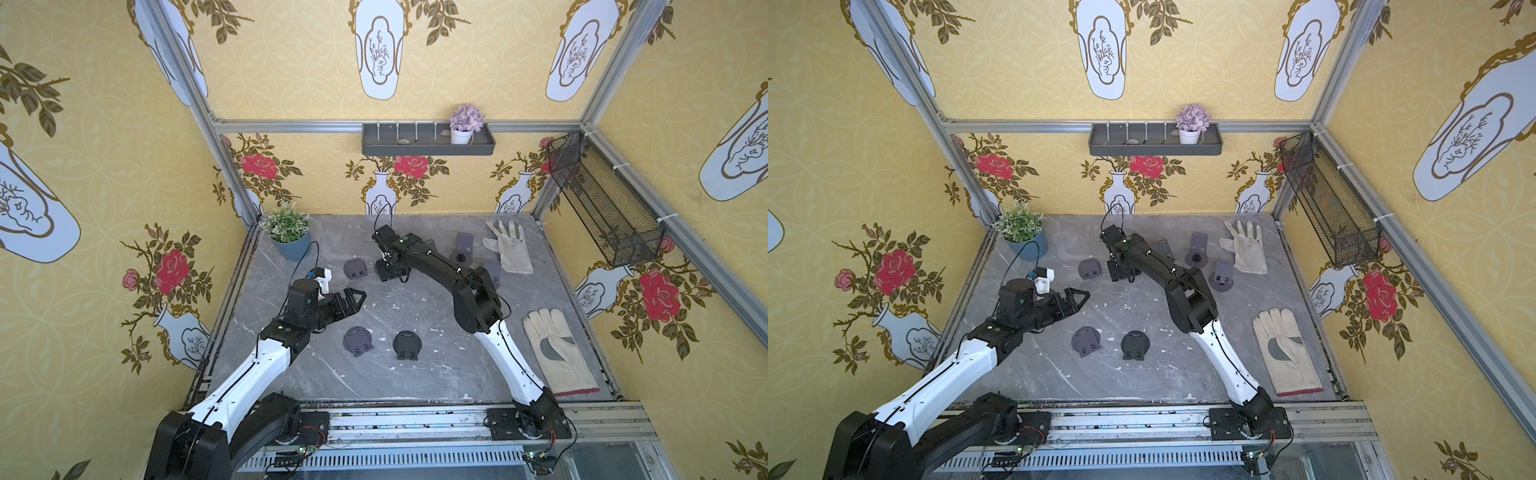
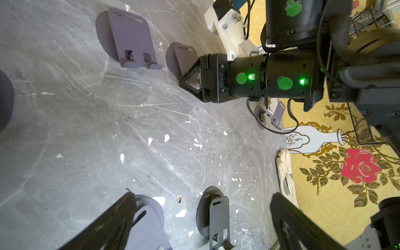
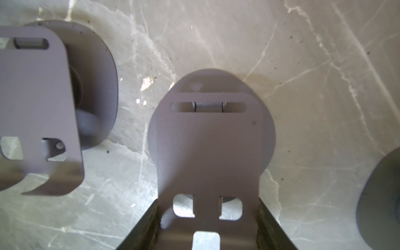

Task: Open the phone stand
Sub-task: Pick up the phone stand at the center of the board.

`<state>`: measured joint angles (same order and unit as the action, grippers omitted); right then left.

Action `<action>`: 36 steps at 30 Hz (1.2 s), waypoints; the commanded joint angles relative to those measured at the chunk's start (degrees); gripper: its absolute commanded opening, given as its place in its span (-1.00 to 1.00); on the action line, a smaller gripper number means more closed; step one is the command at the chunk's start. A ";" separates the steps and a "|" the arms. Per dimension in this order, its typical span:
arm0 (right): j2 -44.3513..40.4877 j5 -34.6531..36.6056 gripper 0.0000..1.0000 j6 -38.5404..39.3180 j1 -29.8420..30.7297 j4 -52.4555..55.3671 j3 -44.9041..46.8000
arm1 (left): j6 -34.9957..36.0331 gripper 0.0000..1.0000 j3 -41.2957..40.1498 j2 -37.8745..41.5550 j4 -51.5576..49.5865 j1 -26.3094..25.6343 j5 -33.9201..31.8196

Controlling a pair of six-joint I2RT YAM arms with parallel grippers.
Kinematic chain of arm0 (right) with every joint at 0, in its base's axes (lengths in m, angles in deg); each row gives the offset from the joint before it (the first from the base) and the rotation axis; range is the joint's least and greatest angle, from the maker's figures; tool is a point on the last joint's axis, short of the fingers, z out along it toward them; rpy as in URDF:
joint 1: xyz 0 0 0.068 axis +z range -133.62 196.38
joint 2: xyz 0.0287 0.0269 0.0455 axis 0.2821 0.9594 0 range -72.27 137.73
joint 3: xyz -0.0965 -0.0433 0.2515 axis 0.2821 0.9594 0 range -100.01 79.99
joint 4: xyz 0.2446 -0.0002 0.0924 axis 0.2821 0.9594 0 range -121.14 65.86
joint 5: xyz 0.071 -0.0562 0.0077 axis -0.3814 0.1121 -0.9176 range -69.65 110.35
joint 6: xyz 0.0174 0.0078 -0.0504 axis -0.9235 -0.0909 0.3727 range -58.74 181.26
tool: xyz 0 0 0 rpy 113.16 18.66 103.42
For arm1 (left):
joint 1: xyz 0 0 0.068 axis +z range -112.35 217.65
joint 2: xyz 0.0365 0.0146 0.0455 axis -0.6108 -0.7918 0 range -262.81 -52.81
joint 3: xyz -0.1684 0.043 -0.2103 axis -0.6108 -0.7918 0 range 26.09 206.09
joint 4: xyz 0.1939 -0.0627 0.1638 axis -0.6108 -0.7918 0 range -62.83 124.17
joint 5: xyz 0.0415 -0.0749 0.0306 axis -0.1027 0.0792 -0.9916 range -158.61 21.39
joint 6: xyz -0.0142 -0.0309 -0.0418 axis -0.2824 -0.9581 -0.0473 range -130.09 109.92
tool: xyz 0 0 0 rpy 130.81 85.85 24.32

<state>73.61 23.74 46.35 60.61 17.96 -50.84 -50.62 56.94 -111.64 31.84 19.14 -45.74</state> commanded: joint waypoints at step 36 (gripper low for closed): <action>-43.16 -4.62 0.04 -9.60 -2.13 -5.49 41.00 | -13.45 -0.18 15.89 -43.37 49.46 -4.61 22.98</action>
<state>31.89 18.50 37.25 58.69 13.74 -10.53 -63.19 70.71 -152.25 76.08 15.47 -27.38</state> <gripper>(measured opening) 0.577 0.394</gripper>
